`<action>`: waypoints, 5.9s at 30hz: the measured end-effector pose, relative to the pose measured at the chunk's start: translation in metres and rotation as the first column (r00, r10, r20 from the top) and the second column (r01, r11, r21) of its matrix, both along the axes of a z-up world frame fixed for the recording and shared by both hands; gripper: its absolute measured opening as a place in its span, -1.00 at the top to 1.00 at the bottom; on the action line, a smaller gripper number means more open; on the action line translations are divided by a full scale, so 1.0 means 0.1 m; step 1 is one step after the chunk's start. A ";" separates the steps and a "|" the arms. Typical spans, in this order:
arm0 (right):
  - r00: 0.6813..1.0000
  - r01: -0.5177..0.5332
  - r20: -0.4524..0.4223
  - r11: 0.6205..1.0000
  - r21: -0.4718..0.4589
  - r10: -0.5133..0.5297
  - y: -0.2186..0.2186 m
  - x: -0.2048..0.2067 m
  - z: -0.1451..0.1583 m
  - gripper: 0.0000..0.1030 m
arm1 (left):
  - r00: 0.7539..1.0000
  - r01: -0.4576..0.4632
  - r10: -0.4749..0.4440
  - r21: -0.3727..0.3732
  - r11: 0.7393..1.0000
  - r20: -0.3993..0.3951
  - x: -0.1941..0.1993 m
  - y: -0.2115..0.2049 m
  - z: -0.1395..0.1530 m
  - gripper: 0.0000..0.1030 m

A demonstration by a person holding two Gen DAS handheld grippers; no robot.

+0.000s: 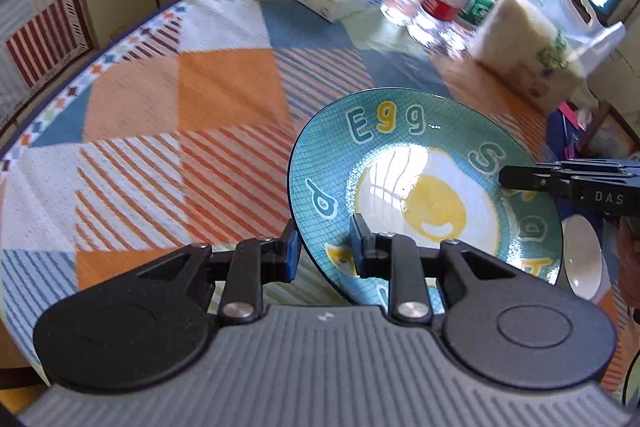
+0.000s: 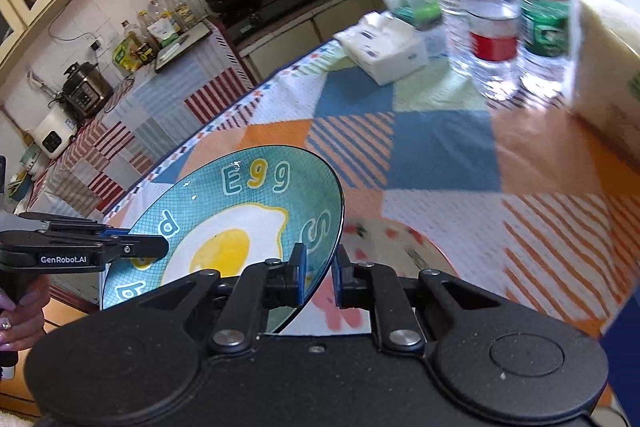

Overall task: Organize plates and bowls
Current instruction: 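Lift the egg plate with both tools, lower it onto the bunny plate, release, then move both tools to a white bowl and grip its rim, then lift the white bowl with both tools and set it beside the plate stack, then move both tools to a second white bowl and grip its rim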

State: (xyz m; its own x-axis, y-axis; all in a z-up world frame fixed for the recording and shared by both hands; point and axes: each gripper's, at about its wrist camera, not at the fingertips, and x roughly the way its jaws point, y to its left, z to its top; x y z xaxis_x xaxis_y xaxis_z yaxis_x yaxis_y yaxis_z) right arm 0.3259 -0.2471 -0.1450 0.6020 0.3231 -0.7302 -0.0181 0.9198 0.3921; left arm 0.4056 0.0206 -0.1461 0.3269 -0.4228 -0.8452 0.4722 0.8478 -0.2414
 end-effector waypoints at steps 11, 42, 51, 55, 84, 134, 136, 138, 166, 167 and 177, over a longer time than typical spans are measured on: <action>0.995 0.035 -0.090 0.999 -0.001 -0.035 -0.31 -0.35 -0.40 0.64 | 0.993 0.036 -0.029 0.065 0.997 -0.114 -0.20 -0.40 -0.31 0.54; 0.999 0.035 0.030 0.898 -0.438 -0.025 0.61 -0.75 -0.03 0.20 | 0.996 -0.032 0.048 0.194 0.981 -0.080 -0.56 -0.25 0.04 0.53; 0.992 -0.041 0.104 0.952 -0.304 0.076 1.06 -1.07 0.28 0.09 | 0.999 -0.030 0.032 0.204 0.978 -0.006 -0.92 0.17 0.37 0.50; 0.984 -0.093 0.122 0.956 -0.280 0.131 1.29 -1.17 0.32 -0.07 | 1.000 -0.017 0.018 0.209 0.978 -0.003 -1.03 0.33 0.44 0.50; 0.929 -0.366 -0.080 0.876 -0.314 0.360 2.61 -0.84 -0.43 -0.45 | 0.990 -0.023 0.058 0.252 0.968 -0.131 -0.59 1.36 -0.36 -0.13; 0.981 -0.158 0.054 0.924 -0.349 0.188 1.98 -0.28 -0.27 -0.65 | 0.999 -0.039 0.042 0.173 0.984 -0.014 0.12 0.71 -0.20 0.43; 0.982 -0.140 0.073 0.931 -0.338 0.175 1.92 -0.43 -0.17 -0.65 | 1.000 -0.024 0.023 0.172 0.985 0.003 -0.01 0.72 -0.08 0.39; 0.979 -0.136 0.096 0.929 -0.345 0.179 1.87 -0.58 -0.07 -0.65 | 1.000 -0.002 -0.001 0.172 0.985 0.018 -0.14 0.72 0.04 0.36; 0.954 -0.165 0.176 0.914 -0.371 0.243 1.79 -2.27 0.17 -0.93 | 0.997 0.081 -0.083 0.182 0.980 -0.001 -1.70 0.66 0.41 -0.19; 0.957 -0.164 0.167 0.917 -0.364 0.238 1.78 -2.30 0.12 -0.93 | 0.997 0.080 -0.079 0.180 0.980 -0.012 -1.72 0.65 0.36 -0.21; 0.973 -0.191 0.064 0.926 -0.327 0.223 1.90 -2.27 -0.54 -0.93 | 0.997 0.034 -0.020 0.199 0.979 -0.072 -1.83 0.64 -0.19 -0.41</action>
State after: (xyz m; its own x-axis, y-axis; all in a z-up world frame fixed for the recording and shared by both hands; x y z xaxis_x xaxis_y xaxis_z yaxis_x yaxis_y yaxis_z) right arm 0.0984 -0.0572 -0.1987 0.6203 0.2102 -0.7556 -0.2450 0.9671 0.0679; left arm 0.2227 0.0850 -0.1648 0.2551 -0.2506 -0.9339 0.4837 0.8694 -0.1011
